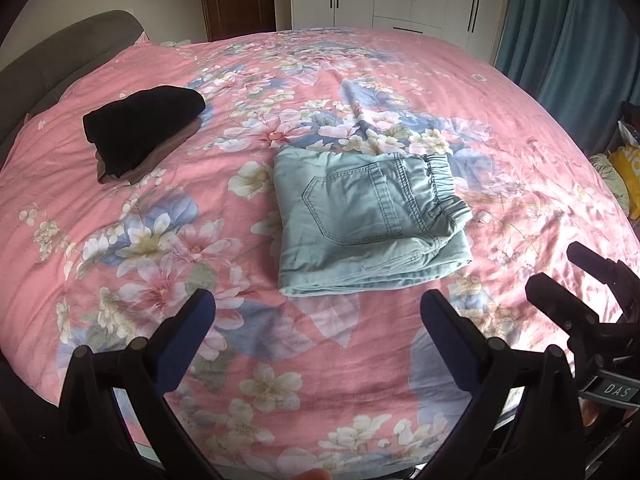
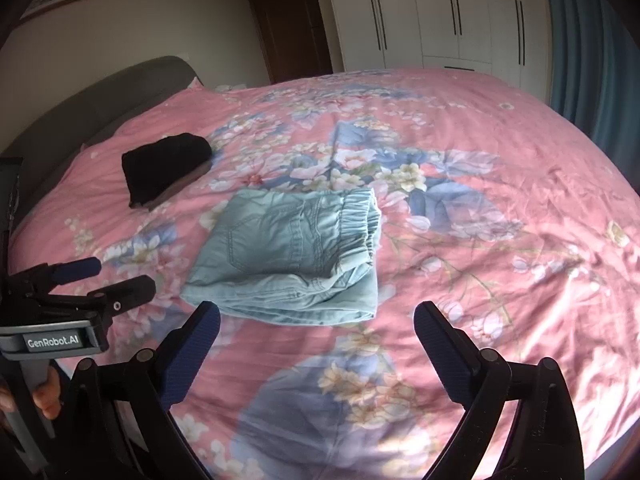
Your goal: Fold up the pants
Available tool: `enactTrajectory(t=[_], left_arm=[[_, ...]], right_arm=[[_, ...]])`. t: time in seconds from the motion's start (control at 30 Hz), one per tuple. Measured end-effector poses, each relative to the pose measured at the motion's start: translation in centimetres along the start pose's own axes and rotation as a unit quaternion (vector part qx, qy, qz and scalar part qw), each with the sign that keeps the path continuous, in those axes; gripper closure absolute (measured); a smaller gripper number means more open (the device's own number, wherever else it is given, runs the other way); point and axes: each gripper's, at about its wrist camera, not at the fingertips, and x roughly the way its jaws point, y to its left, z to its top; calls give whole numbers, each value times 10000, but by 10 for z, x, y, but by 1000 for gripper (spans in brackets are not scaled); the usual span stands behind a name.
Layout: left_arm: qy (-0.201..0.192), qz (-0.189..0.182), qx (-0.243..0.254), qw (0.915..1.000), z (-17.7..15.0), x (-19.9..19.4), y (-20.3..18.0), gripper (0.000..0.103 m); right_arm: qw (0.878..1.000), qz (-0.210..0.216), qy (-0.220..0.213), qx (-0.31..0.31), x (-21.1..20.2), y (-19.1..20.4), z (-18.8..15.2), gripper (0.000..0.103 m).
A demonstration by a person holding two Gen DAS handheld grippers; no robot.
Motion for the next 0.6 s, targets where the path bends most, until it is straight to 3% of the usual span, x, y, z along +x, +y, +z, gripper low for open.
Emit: enactTrajectory(t=[0.6], left_arm=[[20,98,105,9999,-17,-18,-10,1]], right_arm=[[9998,77,-149,-58,-23,11,-6,6]])
